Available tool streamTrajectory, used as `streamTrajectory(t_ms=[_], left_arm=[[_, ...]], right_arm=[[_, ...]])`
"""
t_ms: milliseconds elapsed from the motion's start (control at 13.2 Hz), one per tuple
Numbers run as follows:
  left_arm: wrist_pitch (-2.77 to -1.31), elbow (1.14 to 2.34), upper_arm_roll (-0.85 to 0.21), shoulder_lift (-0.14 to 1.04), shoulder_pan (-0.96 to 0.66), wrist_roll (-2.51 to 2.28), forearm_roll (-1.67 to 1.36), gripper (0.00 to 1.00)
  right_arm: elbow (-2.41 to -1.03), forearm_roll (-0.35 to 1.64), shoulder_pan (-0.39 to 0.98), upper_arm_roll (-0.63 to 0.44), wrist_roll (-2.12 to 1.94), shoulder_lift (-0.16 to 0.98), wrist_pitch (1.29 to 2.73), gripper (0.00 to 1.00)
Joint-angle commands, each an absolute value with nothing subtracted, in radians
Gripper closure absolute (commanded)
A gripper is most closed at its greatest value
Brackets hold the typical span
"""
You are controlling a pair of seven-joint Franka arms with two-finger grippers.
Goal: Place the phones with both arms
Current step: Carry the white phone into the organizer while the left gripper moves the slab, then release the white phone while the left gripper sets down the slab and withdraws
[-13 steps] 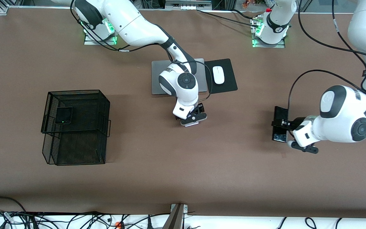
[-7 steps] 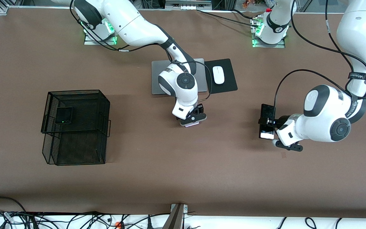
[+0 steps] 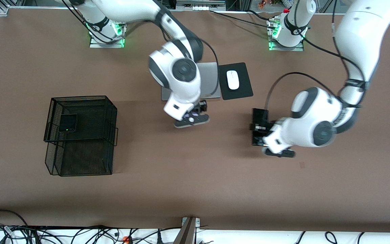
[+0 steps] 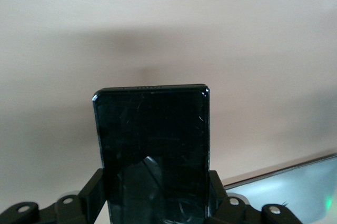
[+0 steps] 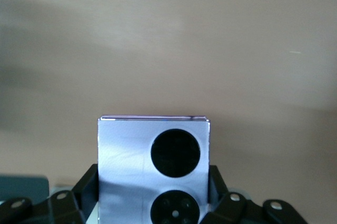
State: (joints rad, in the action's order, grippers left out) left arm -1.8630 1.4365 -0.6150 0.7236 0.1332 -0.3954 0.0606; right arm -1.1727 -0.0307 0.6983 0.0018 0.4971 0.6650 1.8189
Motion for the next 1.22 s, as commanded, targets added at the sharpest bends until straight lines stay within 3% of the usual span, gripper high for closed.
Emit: streamTrajectory(t_ms=[0,304,532,608,760,1141], left_arm=[[-1.946,1.397,-0.603,0.771,0.033,-0.559,0.025,0.72],[-2.201,1.401,-0.597,0.847,-0.125,-0.833,0.034,0.72],[-2.356,1.399,-0.563,0.917,-0.211,-0.885,0.034,0.69],[-2.367,1.399,-0.533,0.933,-0.241,-0.884,0.034,0.54],[-2.388,1.396,-0.464,0.937,-0.303,-0.884,0.034,0.0],[-2.398,1.399,-0.411,0.907,-0.322,-0.882,0.035,0.0]], right_arm=[[-1.236,-0.002,0.617,-0.05,0.335,0.546,1.697,1.0],[-1.396,0.156,0.612,-0.36,0.028,0.446,1.686,1.0],[-1.42,0.24,0.582,-0.524,-0.15,0.483,1.726,1.0],[-1.419,0.271,0.559,-0.55,-0.184,0.517,1.756,1.0],[-1.408,0.328,0.5,-0.568,-0.218,0.587,1.827,1.0],[-1.401,0.37,0.456,-0.566,-0.221,0.696,2.021,1.0]])
